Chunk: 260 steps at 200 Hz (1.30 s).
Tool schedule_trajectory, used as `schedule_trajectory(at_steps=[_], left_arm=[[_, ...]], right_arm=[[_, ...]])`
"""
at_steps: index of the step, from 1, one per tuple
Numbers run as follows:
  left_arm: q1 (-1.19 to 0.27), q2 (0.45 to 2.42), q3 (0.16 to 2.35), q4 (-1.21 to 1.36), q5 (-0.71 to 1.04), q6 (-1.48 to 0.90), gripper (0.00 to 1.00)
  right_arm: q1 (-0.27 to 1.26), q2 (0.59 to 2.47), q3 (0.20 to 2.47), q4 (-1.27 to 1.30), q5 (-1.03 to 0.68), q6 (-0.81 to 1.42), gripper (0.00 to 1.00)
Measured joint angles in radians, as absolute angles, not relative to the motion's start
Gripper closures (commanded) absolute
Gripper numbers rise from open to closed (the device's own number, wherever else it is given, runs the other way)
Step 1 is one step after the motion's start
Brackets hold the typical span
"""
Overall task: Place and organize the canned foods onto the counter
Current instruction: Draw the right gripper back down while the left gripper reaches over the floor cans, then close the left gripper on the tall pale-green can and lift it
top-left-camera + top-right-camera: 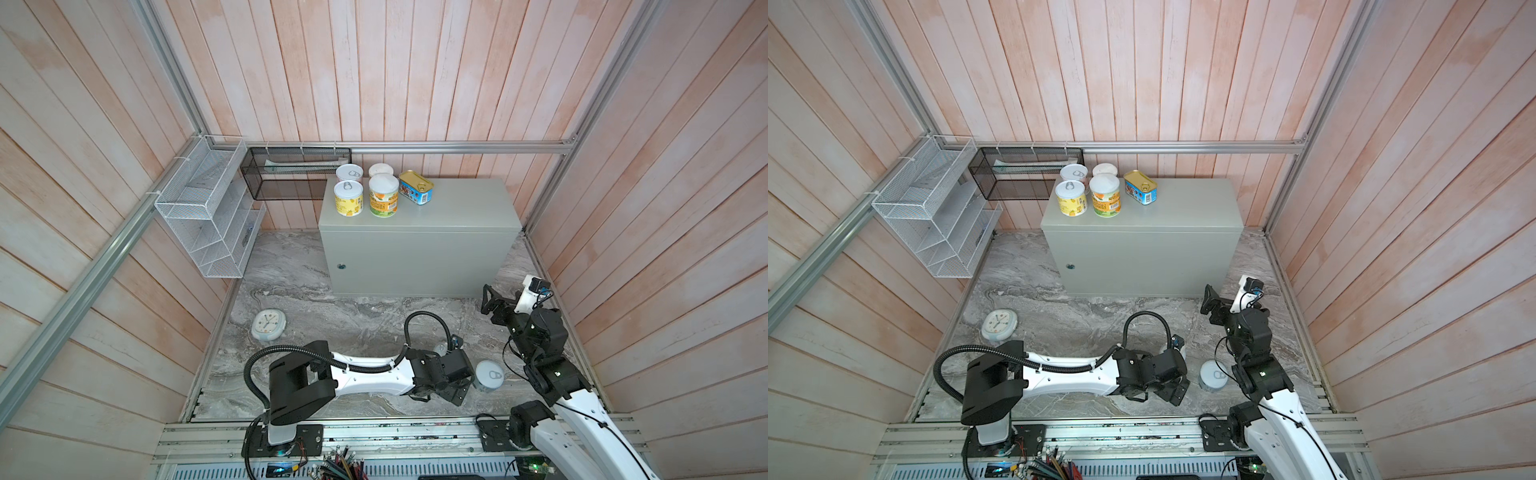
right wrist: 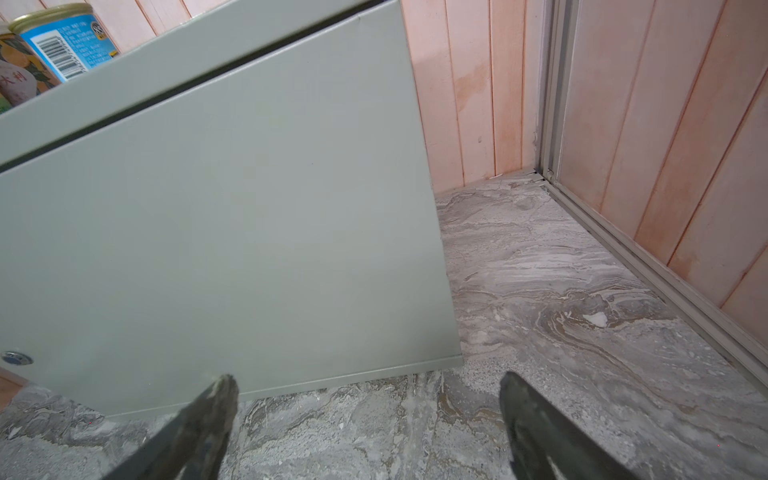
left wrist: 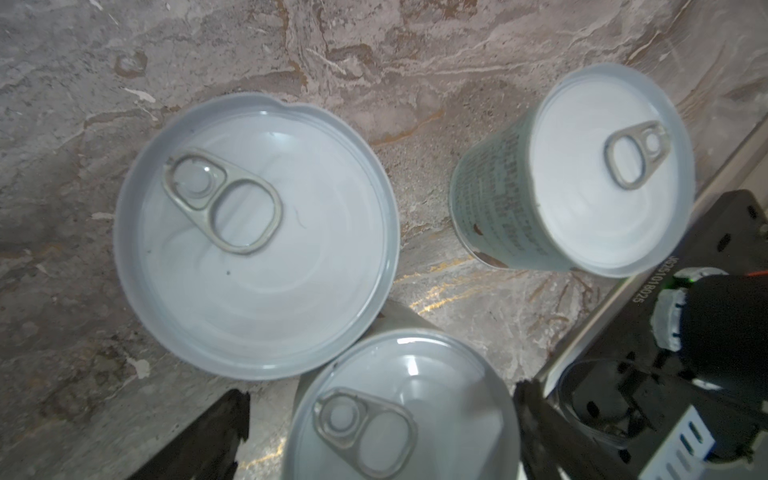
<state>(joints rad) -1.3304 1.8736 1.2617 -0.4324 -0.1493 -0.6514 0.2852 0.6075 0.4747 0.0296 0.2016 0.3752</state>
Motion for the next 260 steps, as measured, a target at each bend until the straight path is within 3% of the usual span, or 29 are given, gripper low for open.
schedule_trajectory(at_steps=[45,129,260], left_arm=[[-1.336,1.878,1.264,-0.439,-0.165,-0.662,0.03],[-1.285,1.828,1.151,-0.415,-0.194,-0.715,0.25],[-1.081,1.602,1.003,-0.432,-0.15,-0.688,0.35]], right_arm=[[0.279,0.607,0.475,0.029,0.202,0.375,0.02],[0.278,0.62,0.475,0.03,0.2,0.393,0.03],[0.274,0.699,0.458,0.105,-0.003,0.397,0.06]])
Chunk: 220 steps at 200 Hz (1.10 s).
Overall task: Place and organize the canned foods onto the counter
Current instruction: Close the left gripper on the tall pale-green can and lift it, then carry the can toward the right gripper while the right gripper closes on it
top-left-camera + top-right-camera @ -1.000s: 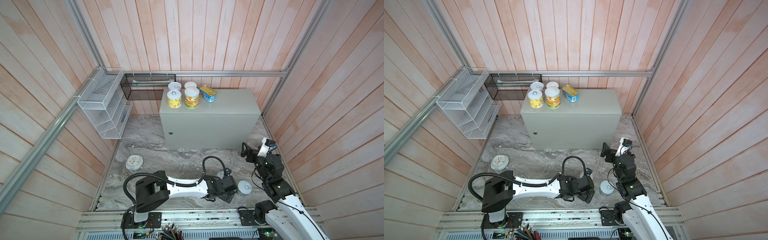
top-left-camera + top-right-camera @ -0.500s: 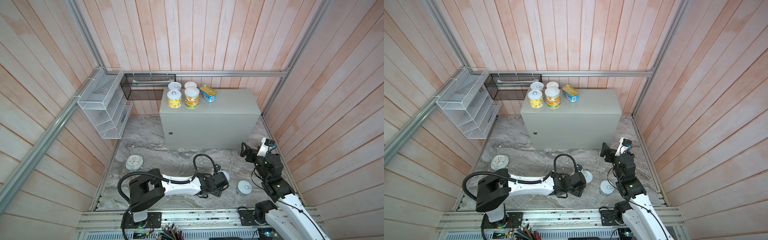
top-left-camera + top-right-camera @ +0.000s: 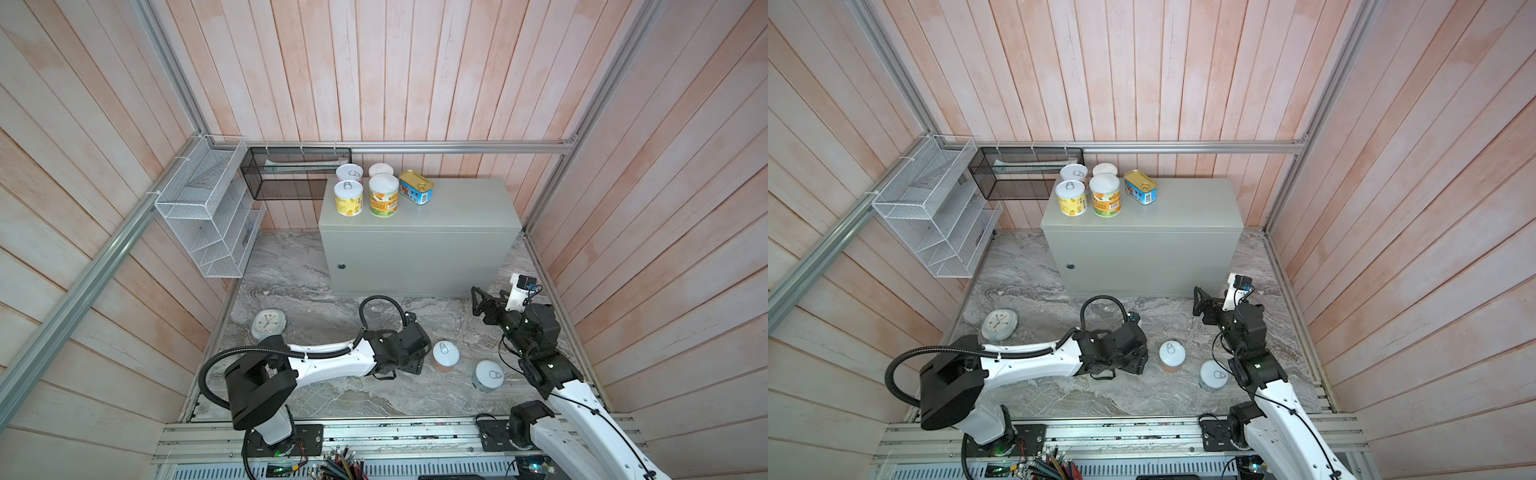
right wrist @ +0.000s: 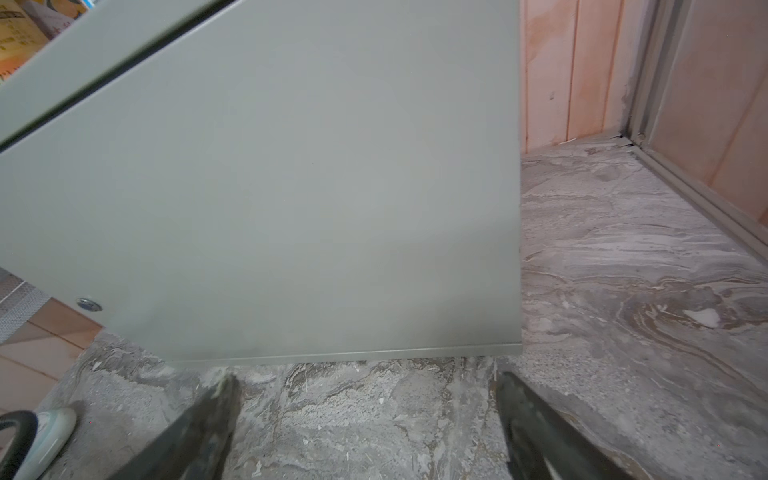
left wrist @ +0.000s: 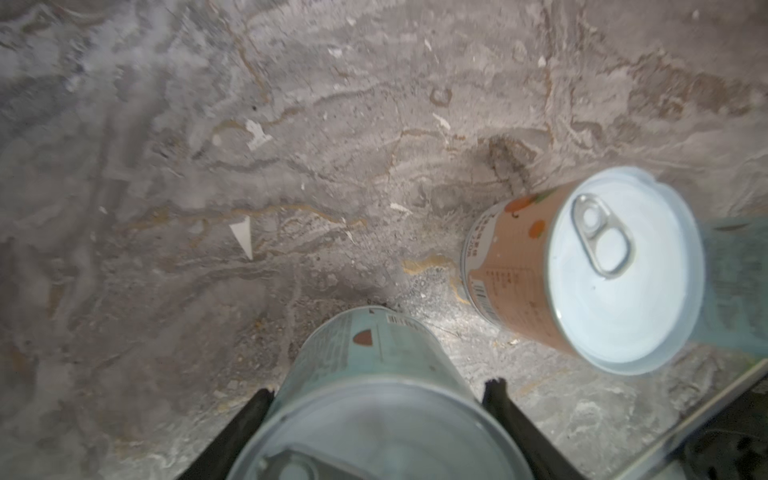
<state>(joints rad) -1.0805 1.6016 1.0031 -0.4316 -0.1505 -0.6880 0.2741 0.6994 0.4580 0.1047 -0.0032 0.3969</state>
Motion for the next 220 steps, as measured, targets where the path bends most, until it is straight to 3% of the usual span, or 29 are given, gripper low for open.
schedule_trajectory(at_steps=[40,125,220], left_arm=[[-0.981,1.499,1.005,-0.488,-0.126,-0.646,0.37],[-0.805,1.41,1.112,-0.682,0.012,-0.548,0.38],[-0.761,1.471,1.325,-0.822,0.142,-0.432,0.38]], right_arm=[[0.308,0.723,0.422,0.193,-0.105,0.378,0.06],[0.641,0.756,0.374,0.313,-0.051,0.182,0.06],[0.757,0.792,0.335,0.405,-0.143,0.056,0.06]])
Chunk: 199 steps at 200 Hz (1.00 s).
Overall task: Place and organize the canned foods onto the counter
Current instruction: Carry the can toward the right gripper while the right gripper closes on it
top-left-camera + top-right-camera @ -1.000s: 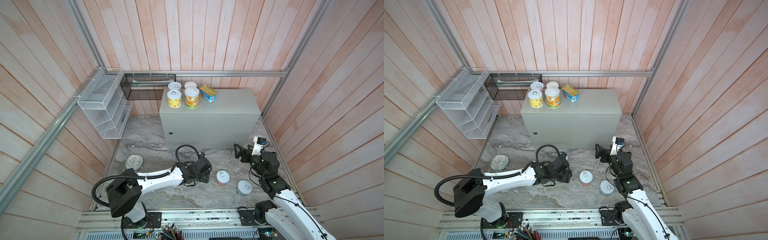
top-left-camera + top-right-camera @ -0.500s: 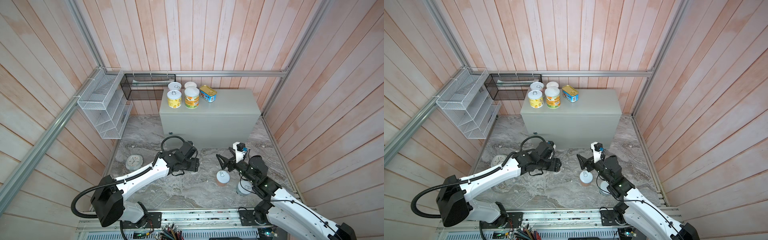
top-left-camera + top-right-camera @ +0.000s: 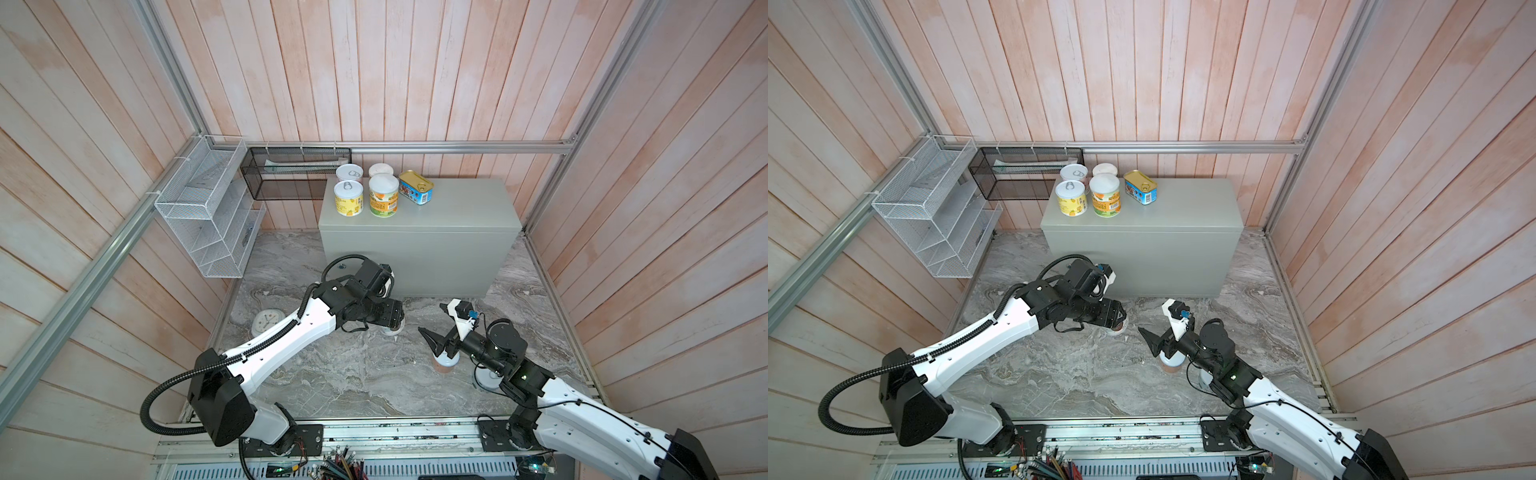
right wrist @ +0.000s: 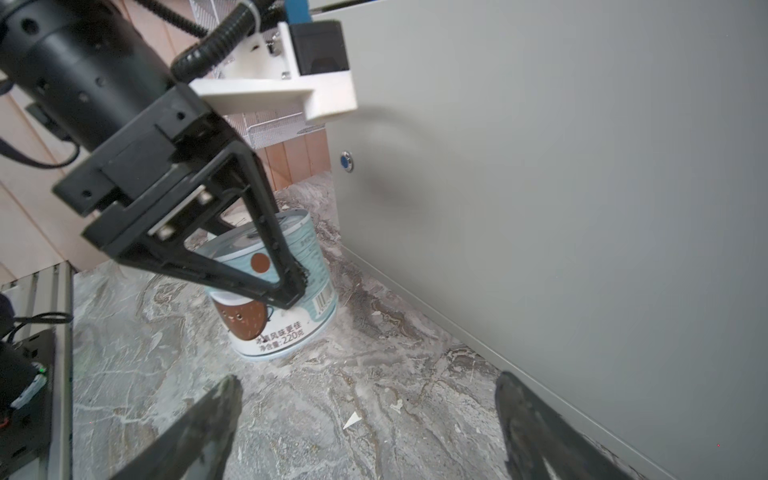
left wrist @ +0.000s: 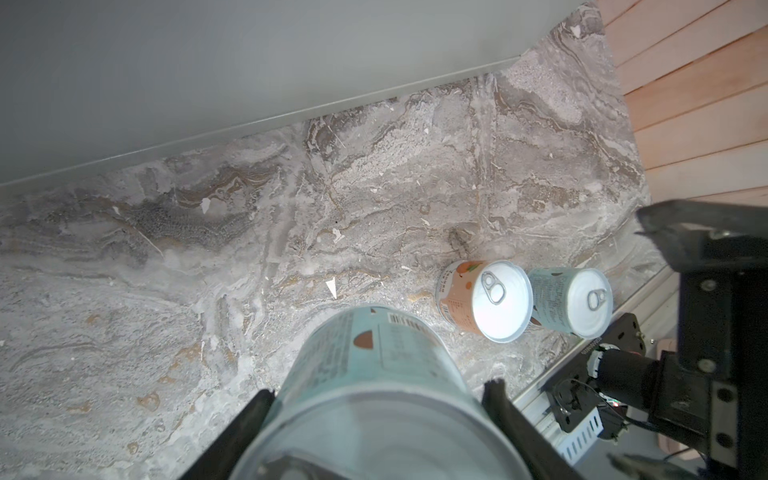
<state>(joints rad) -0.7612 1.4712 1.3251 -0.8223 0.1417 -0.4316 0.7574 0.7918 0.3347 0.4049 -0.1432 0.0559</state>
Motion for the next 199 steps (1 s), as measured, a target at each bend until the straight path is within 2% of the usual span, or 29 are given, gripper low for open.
schedule_trajectory(at_steps=[128,199], left_arm=[[-0.761,1.475,1.344,-0.83,0.246,-0.385,0.38],[-0.76,1.412,1.34,-0.818,0.286,-0.389,0.38]], right_arm=[[0.818,0.981,0.397,0.546,-0.263,0.025,0.06],[0.827,1.082,0.452,0.633,-0.291,0.026,0.06]])
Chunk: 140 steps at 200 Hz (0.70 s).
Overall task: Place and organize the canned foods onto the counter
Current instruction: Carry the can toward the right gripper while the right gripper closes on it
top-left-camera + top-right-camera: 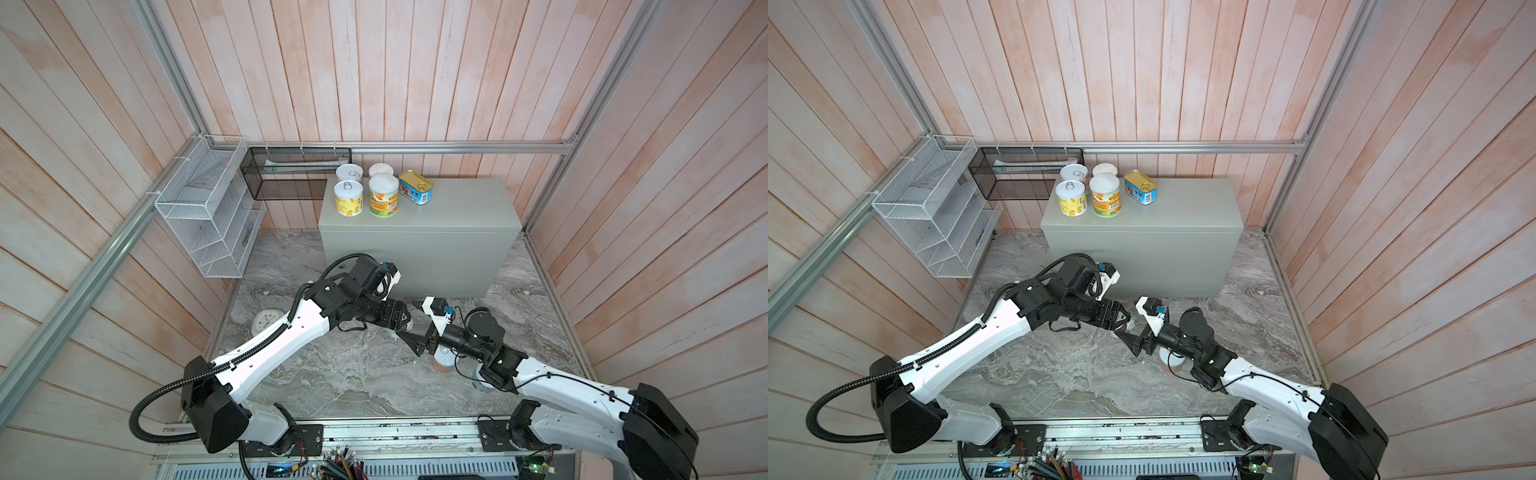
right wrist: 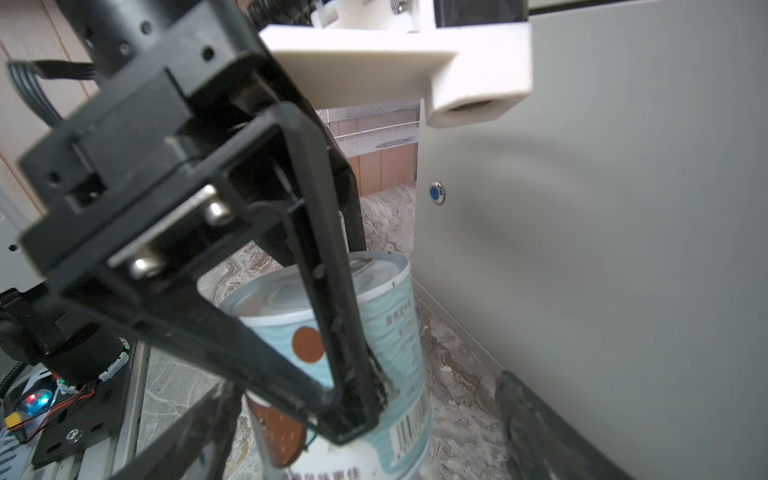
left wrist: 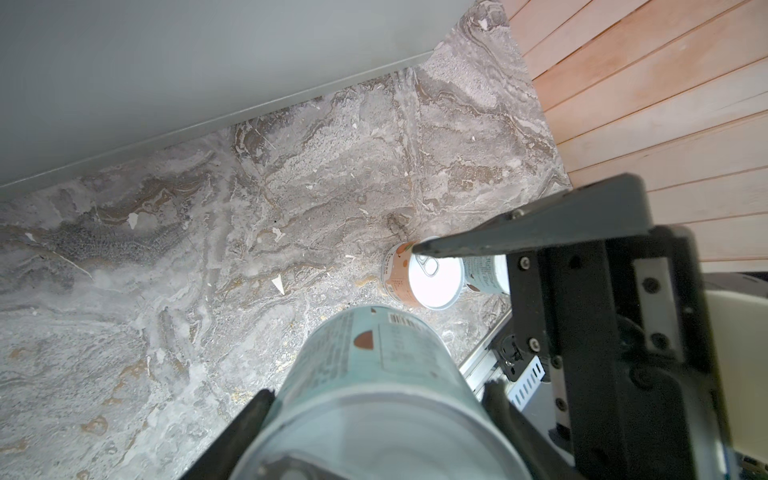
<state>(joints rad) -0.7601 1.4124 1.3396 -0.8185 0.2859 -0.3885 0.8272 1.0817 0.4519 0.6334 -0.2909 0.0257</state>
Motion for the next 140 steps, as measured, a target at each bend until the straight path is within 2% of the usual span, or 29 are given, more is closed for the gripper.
schedule_trajectory(at_steps=[103,140], left_arm=[[-0.757,1.406,1.334,-0.79,0.315,-0.389,0.38],[-0.757,1.406,1.332,-0.778,0.317,-0.389,0.38]], right_arm=[[0.837,1.19,0.494,0.724,-0.333,0.045,0.09],[0.839,1.206,0.5,0.743,-0.342,0.048,0.18]])
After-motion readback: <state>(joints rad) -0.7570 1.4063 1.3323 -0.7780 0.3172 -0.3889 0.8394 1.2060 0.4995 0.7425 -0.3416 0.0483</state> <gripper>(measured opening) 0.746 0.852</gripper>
